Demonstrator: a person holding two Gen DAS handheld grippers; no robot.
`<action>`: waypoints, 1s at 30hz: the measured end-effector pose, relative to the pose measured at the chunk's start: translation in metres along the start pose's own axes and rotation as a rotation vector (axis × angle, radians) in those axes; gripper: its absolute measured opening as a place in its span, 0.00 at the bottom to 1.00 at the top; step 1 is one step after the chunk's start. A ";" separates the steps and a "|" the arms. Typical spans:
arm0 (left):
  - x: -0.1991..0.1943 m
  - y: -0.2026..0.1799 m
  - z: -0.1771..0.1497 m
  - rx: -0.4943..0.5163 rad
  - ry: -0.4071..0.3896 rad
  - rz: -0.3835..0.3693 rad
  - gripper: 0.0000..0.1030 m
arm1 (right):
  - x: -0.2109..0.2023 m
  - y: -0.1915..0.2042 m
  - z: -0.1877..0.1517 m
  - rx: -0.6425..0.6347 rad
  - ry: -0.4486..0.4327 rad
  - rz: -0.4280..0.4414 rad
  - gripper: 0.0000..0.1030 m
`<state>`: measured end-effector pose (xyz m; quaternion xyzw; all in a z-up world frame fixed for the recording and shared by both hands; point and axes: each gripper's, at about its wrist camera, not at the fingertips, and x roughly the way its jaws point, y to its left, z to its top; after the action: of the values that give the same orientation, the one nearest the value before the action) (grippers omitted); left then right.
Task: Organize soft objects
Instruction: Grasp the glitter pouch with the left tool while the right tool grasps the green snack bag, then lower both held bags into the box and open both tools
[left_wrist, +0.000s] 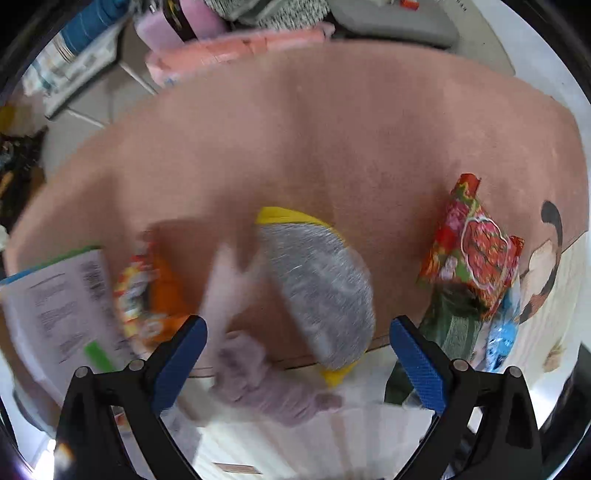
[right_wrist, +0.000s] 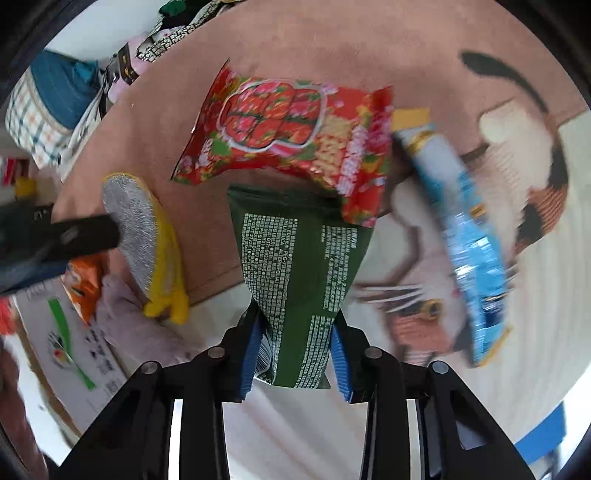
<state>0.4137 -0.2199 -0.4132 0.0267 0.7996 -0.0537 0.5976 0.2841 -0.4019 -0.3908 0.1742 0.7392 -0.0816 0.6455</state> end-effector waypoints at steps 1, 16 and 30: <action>0.006 0.000 0.003 -0.013 0.011 -0.007 0.98 | 0.001 -0.003 0.001 -0.007 0.012 -0.002 0.36; 0.004 -0.005 -0.028 0.056 -0.108 0.061 0.43 | 0.008 -0.019 0.010 0.006 0.026 0.000 0.28; -0.159 0.111 -0.192 0.056 -0.456 -0.087 0.42 | -0.122 0.092 -0.109 -0.254 -0.163 0.215 0.27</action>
<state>0.2883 -0.0833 -0.2127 -0.0043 0.6424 -0.1064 0.7590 0.2295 -0.2972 -0.2443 0.1621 0.6658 0.0679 0.7251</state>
